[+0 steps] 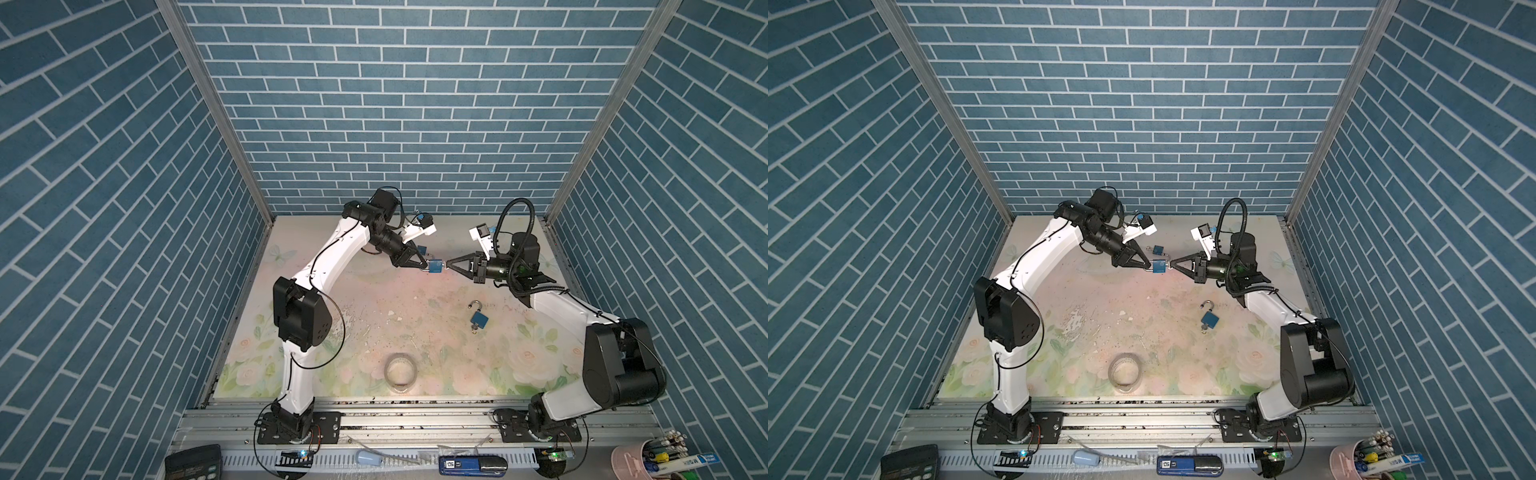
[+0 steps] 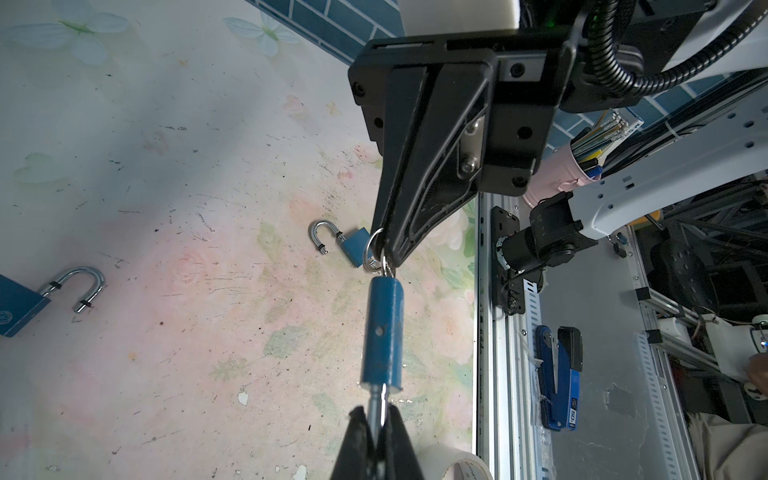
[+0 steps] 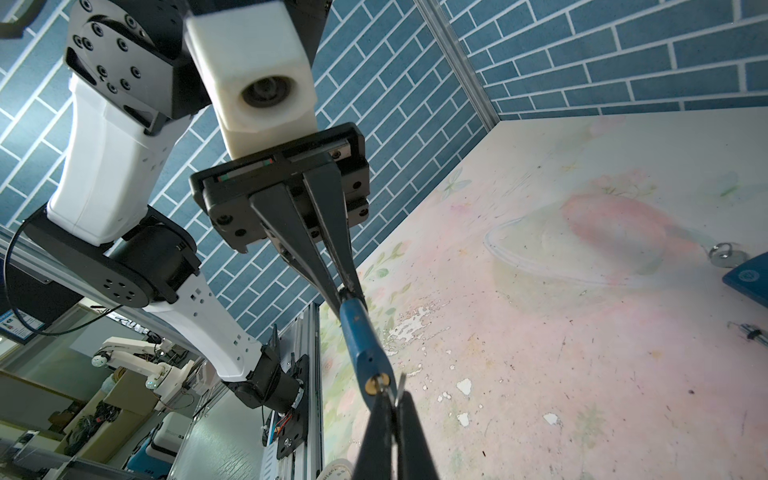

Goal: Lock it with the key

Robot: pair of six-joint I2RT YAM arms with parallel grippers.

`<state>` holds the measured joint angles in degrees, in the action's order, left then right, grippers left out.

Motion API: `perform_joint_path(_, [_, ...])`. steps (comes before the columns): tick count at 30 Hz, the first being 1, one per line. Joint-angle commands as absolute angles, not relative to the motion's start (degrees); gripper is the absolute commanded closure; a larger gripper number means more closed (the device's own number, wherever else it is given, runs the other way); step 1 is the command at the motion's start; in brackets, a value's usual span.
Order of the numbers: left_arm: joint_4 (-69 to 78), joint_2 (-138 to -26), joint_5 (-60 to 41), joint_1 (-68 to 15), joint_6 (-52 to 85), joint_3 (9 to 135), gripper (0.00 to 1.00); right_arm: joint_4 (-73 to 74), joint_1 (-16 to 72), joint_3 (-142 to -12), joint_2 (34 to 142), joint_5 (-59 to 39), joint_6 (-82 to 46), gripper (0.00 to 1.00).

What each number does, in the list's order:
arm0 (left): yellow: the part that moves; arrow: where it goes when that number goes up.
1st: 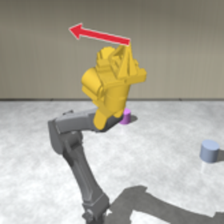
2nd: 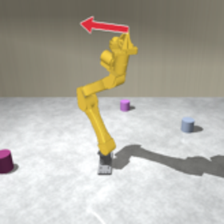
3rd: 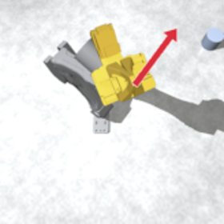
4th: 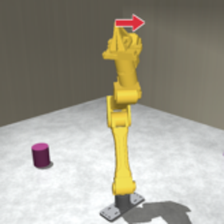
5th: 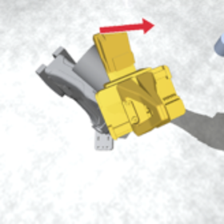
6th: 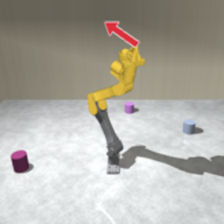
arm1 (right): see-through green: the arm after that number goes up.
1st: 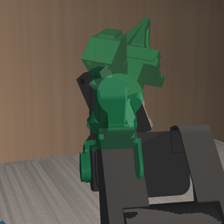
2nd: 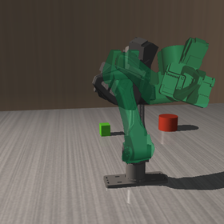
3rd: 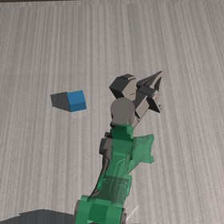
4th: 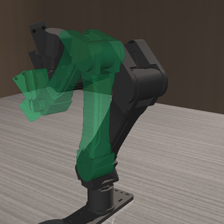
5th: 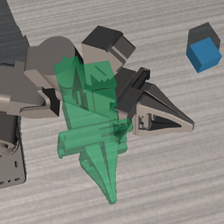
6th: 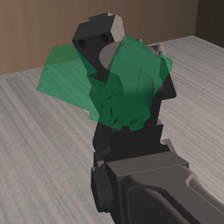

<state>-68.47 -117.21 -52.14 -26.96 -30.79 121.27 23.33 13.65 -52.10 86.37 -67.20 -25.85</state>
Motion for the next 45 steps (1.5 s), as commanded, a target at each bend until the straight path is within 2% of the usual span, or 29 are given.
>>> perform_joint_path(1, [-76.3,-116.9,-50.0,-22.9,-30.7,123.3,1.00,24.4,9.2,-51.3,87.1,-63.6,-27.9,1.00])
perform_joint_path(15, [-75.2,-118.0,-51.9,-23.2,-29.4,124.7,1.00,26.5,11.0,-52.0,88.4,-65.4,-29.3,0.94])
perform_joint_path(37, [-72.8,-118.0,-53.7,-23.5,-27.8,123.9,1.00,31.0,13.9,-53.7,91.9,-66.6,-32.5,0.91])
perform_joint_path(45, [-72.4,-117.6,-54.2,-23.5,-27.3,123.8,1.00,30.9,14.2,-54.1,91.6,-66.4,-32.5,0.74])
